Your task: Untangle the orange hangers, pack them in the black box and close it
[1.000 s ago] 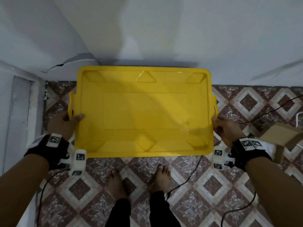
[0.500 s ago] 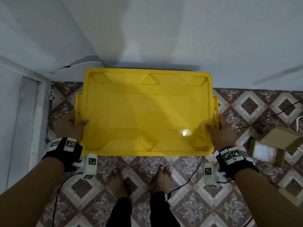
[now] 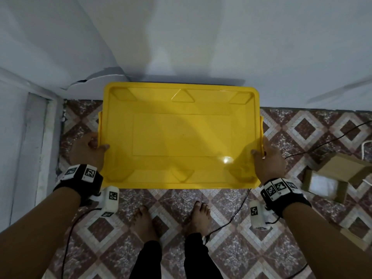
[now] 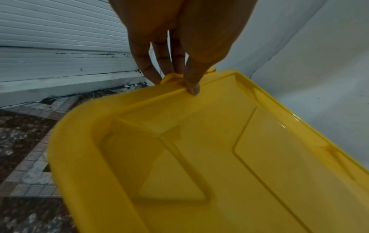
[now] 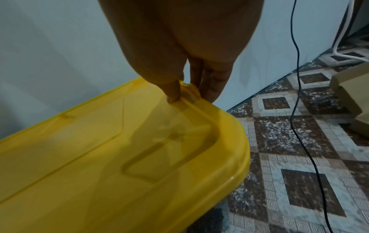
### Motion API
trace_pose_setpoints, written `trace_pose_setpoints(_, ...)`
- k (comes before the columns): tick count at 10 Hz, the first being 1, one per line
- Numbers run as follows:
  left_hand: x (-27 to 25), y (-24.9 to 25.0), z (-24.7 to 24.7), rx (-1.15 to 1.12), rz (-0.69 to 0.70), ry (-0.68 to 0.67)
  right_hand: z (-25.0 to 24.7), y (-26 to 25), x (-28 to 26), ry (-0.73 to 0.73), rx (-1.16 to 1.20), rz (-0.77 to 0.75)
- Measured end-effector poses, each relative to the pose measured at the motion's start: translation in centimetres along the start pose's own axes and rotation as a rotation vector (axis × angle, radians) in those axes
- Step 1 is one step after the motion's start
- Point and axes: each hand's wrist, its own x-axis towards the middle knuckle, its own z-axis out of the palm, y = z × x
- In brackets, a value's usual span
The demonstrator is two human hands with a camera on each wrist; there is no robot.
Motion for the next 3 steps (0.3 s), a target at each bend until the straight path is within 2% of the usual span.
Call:
trace_pose_setpoints(2, -0.4, 0.1, -1.9, 0.039, 0.089, -0.127, -1.7, -0.4, 0.2, -0.165, -0.087, -0.004)
trace_pose_setpoints(3, -1.0, 0.5, -3.5, 0.034, 0.116, -0.147, -3.4, -1.0, -0.3, -0.114, -0.054, -0.041)
